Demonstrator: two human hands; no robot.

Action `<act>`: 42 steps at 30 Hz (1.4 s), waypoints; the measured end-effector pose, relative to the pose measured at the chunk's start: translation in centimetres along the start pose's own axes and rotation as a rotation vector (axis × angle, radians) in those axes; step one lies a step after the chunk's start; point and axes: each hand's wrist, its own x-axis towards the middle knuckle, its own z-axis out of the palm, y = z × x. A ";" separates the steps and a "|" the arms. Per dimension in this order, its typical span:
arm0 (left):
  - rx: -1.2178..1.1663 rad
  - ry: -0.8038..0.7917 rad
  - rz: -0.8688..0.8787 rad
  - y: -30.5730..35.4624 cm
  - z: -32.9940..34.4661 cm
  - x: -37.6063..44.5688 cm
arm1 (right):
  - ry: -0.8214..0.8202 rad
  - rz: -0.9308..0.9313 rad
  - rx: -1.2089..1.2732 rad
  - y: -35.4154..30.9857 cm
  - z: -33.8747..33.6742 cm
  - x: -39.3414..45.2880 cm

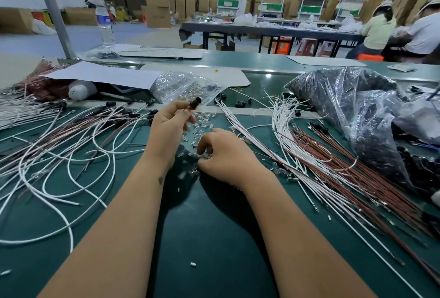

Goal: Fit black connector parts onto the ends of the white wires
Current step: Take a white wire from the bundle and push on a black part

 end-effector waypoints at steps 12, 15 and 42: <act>0.232 -0.043 0.020 -0.8 0.3 -0.2 | 0.323 0.126 0.413 1.6 -0.7 0.3; 0.164 -0.104 -0.017 -0.5 0.7 -0.4 | 0.428 0.234 0.544 2.3 -1.5 0.1; 0.059 -0.232 -0.077 0.4 2.0 -1.1 | 0.484 0.213 1.226 2.9 -3.3 -0.6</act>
